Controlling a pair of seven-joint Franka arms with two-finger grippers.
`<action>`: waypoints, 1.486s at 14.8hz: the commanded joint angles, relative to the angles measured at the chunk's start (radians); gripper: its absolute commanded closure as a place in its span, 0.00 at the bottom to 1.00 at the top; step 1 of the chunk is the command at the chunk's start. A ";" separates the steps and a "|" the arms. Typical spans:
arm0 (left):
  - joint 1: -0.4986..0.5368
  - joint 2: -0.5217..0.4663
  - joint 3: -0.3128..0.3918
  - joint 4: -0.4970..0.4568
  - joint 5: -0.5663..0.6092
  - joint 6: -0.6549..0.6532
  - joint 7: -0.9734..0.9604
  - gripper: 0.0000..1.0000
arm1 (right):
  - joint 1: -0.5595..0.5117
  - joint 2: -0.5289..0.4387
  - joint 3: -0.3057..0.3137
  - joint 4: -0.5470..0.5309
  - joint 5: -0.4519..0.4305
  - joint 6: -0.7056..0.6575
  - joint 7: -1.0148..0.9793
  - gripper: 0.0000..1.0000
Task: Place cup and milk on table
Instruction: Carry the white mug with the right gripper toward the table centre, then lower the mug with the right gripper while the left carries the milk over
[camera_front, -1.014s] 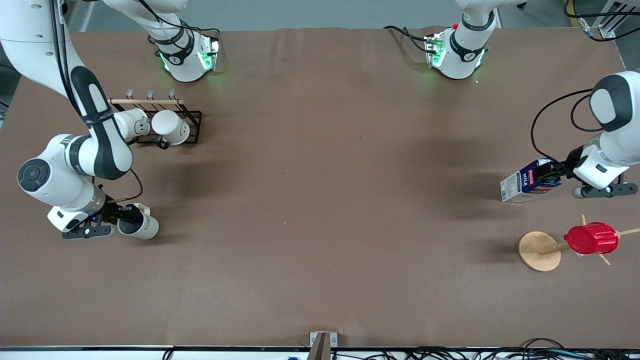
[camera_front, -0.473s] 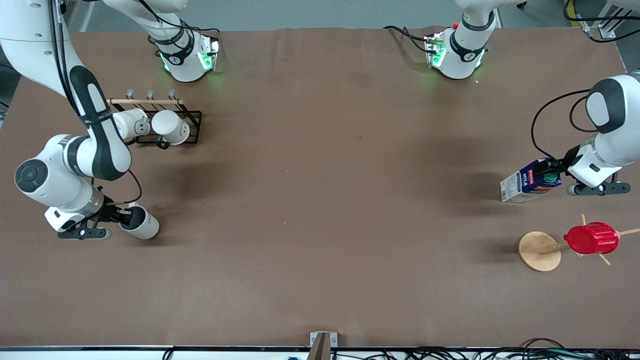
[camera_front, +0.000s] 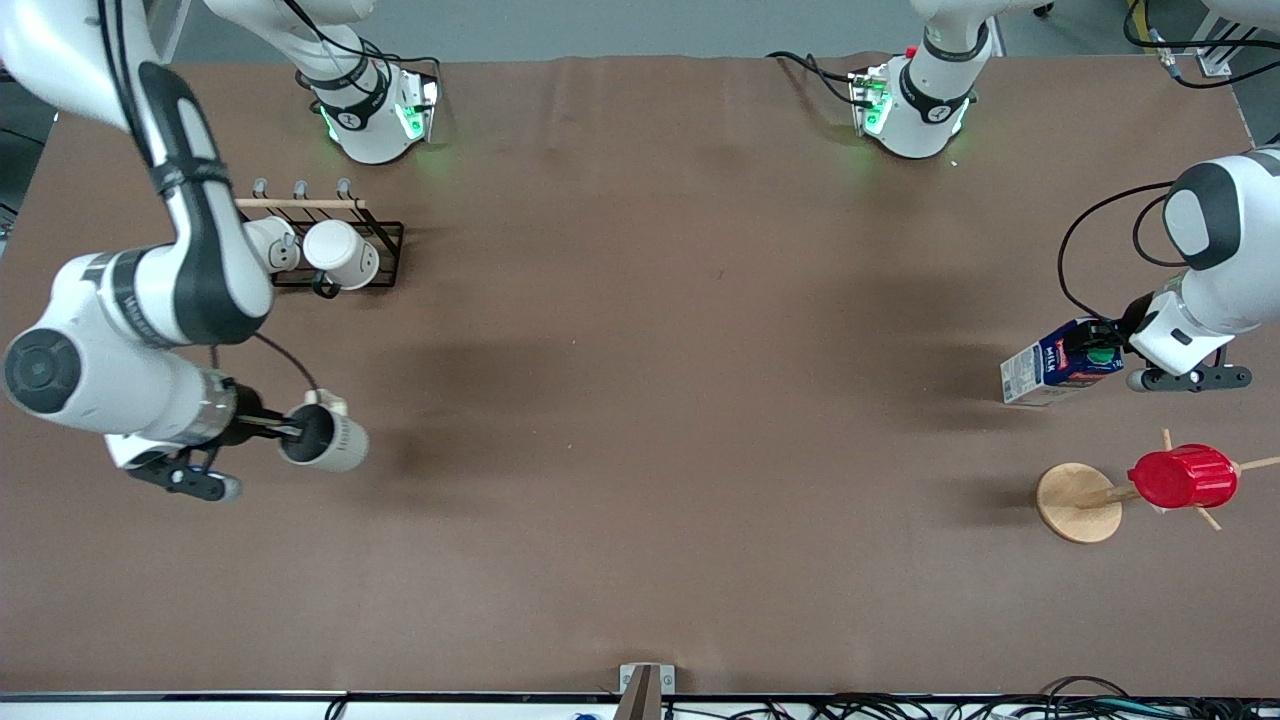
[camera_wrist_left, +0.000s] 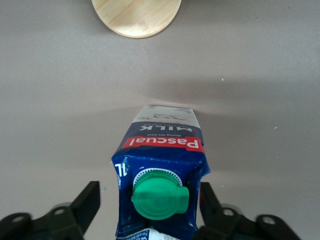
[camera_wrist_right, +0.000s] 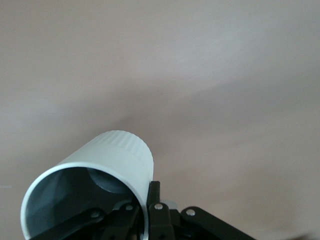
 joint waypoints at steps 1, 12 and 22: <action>0.006 -0.006 -0.005 -0.008 0.019 0.015 0.010 0.50 | 0.030 0.026 0.110 0.010 -0.021 0.010 0.287 1.00; -0.007 -0.008 -0.022 0.053 0.019 0.001 0.040 0.89 | 0.382 0.225 0.215 0.068 -0.212 0.219 0.887 1.00; -0.027 0.176 -0.293 0.401 -0.008 -0.152 -0.154 0.90 | 0.396 0.268 0.248 0.043 -0.302 0.223 0.933 0.94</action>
